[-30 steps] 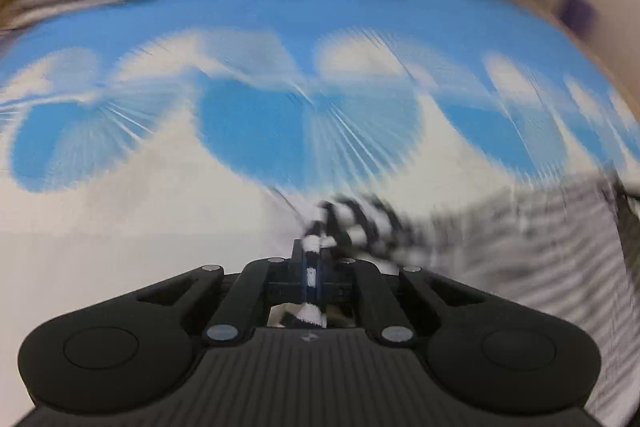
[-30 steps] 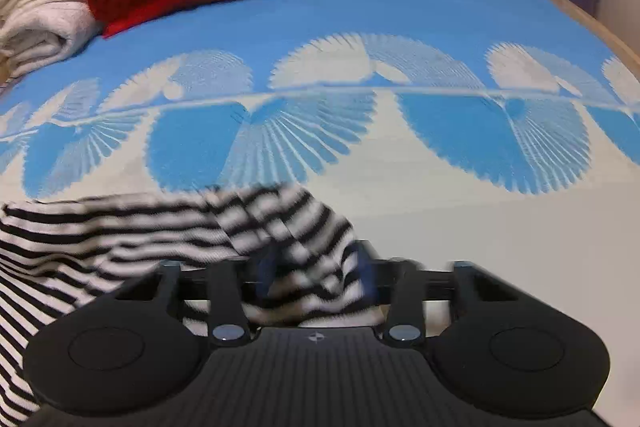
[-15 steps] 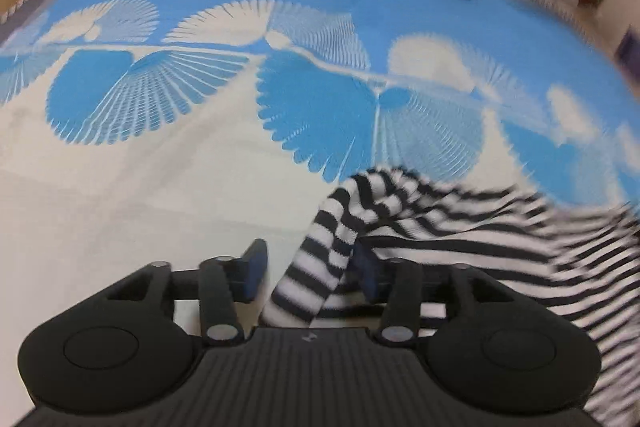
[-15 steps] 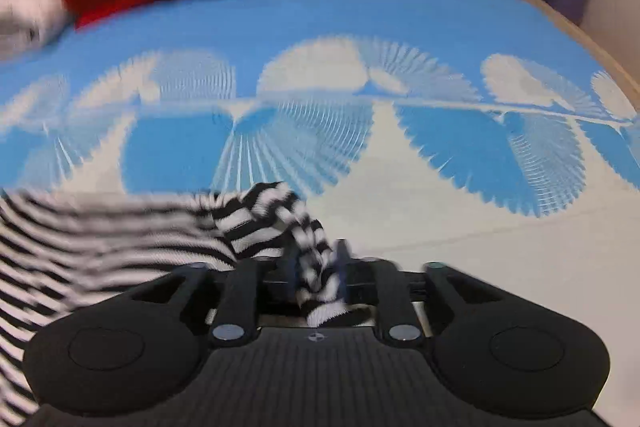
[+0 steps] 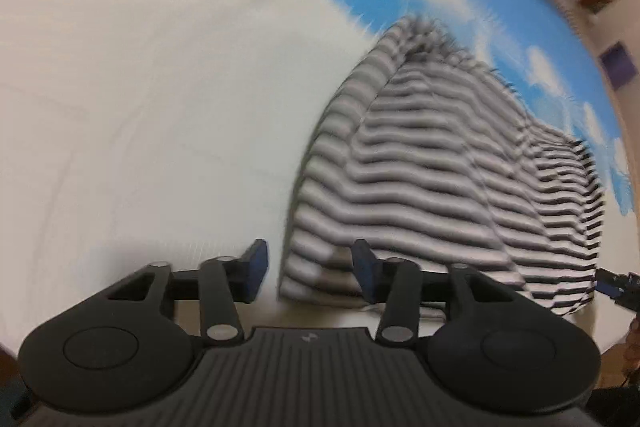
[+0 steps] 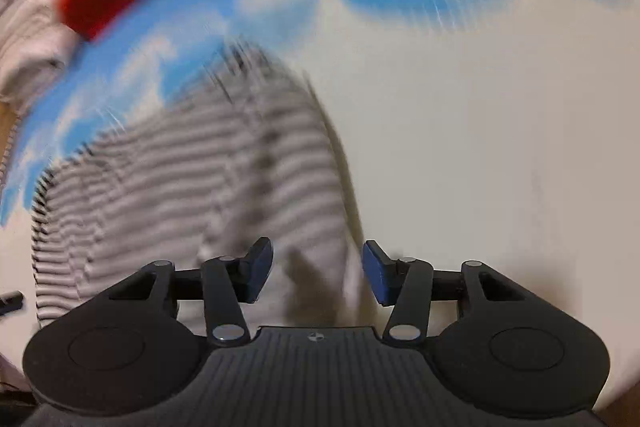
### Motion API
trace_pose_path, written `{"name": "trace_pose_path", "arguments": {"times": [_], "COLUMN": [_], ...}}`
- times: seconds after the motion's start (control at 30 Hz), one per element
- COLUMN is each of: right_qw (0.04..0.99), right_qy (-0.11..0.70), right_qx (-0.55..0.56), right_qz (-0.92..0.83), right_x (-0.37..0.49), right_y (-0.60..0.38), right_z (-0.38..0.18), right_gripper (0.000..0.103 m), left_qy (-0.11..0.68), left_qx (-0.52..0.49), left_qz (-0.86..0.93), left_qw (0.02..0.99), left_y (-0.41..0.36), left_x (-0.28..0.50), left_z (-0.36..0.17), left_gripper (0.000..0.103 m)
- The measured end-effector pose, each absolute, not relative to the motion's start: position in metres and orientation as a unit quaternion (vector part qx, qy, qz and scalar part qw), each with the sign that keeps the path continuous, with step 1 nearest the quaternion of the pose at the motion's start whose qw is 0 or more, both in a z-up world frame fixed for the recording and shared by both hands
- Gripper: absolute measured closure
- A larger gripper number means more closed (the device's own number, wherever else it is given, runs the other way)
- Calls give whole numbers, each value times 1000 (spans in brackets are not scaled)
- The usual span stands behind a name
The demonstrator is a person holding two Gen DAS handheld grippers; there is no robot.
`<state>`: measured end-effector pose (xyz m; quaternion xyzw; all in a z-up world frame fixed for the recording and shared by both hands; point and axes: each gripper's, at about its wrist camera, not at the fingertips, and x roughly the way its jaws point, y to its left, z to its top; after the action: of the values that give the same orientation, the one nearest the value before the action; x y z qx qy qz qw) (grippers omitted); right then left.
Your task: Fold small clothes
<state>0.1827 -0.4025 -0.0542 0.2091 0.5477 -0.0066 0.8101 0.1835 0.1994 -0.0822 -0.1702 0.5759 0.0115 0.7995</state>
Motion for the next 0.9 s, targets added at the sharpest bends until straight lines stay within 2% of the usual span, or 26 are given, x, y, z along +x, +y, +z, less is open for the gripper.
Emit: {"name": "trace_pose_path", "arguments": {"times": [0.1, 0.13, 0.17, 0.2, 0.23, 0.27, 0.33, 0.4, 0.43, 0.57, 0.6, 0.67, 0.77, 0.83, 0.9], "right_qw": [794, 786, 783, 785, 789, 797, 809, 813, 817, 795, 790, 785, 797, 825, 858], "right_qy": [564, 575, 582, 580, 575, 564, 527, 472, 467, 554, 570, 592, 589, 558, 509], "right_qx": [229, 226, 220, 218, 216, 216, 259, 339, 337, 247, 225, 182, 124, 59, 12], "right_qz": [-6, -5, -6, -4, 2, 7, 14, 29, 29, -14, -21, -29, -38, -67, -61], "right_x": [179, 178, 177, 174, 173, 172, 167, 154, 149, 148, 150, 153, 155, 156, 157], "right_y": [-400, -397, -395, -394, -394, -395, -408, -429, -433, -423, -419, -408, -391, -379, -372], "right_z": [-70, -74, -78, -77, -75, -70, -54, -35, -31, -54, -61, -67, -59, -46, -32], "right_gripper": [53, 59, 63, 72, 88, 91, 95, 96, 96, 96, 96, 96, 92, 82, 78], "left_qy": [574, 580, 585, 588, 589, 587, 549, 488, 482, 610, 618, 586, 515, 491, 488], "left_qx": [-155, -153, -152, -149, -146, -140, -132, -185, -186, -115, -109, -99, -65, -58, -71], "left_qz": [0, -4, -10, -18, -24, -30, 14, 22, 18, 29, 29, 42, 65, 39, -11], "left_qw": [804, 800, 797, 795, 795, 797, 825, 853, 856, 784, 778, 803, 852, 868, 870], "left_y": [196, 195, 193, 192, 192, 192, 201, 218, 221, 206, 203, 200, 192, 180, 165], "left_x": [188, 190, 190, 190, 189, 188, 180, 170, 167, 172, 173, 174, 169, 167, 169], "left_z": [-88, -91, -94, -97, -98, -98, -82, -58, -54, -100, -104, -89, -55, -44, -41], "left_gripper": [58, 58, 64, 83, 97, 103, 103, 103, 103, 102, 102, 100, 68, 67, 68]}}
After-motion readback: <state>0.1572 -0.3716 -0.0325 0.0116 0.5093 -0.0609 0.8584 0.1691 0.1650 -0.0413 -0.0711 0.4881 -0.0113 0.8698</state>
